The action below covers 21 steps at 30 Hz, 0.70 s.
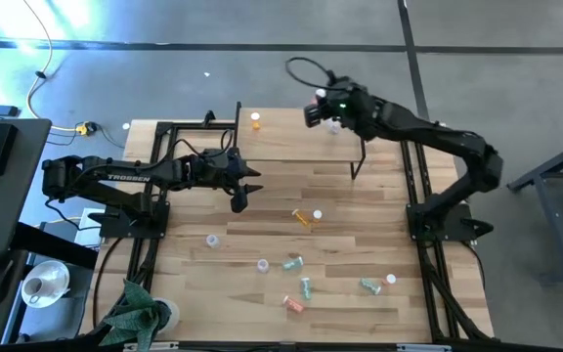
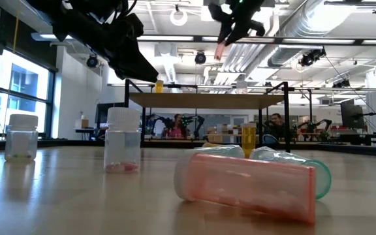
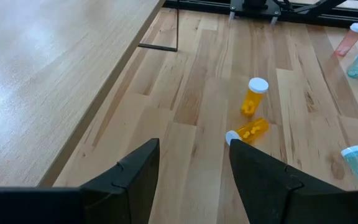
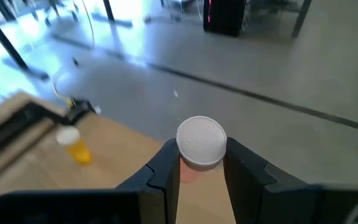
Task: Pick and place medicine bottles onto shelf by color
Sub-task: Put the pink pill bottle on the shelf
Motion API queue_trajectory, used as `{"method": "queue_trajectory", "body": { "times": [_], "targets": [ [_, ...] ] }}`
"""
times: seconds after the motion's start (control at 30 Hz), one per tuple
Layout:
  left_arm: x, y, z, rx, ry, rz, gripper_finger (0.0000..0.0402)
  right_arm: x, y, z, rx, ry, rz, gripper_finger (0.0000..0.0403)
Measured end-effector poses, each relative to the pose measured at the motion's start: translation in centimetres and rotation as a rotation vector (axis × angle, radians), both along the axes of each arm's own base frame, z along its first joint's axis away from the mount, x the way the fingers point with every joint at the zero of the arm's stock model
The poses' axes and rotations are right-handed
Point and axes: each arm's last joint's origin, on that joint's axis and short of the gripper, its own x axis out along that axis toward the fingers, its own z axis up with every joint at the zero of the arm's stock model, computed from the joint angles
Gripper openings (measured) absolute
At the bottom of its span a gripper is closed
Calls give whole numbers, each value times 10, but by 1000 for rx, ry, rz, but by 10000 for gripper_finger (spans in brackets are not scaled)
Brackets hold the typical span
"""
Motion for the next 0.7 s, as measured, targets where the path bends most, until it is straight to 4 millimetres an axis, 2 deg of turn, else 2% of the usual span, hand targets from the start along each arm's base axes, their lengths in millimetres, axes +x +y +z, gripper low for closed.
{"method": "queue_trajectory", "body": {
  "times": [0.27, 0.43, 0.7],
  "targets": [
    [0, 0, 0, 0, 0, 0, 186, 23, -20, -32, 90, 113, 28, 88],
    [0, 0, 0, 0, 0, 0, 186, 26, -28, -55, 134, 174, 21, 88],
    [0, 0, 0, 0, 0, 0, 186, 27, -27, -71, 166, 217, 60, 88]
  ]
}}
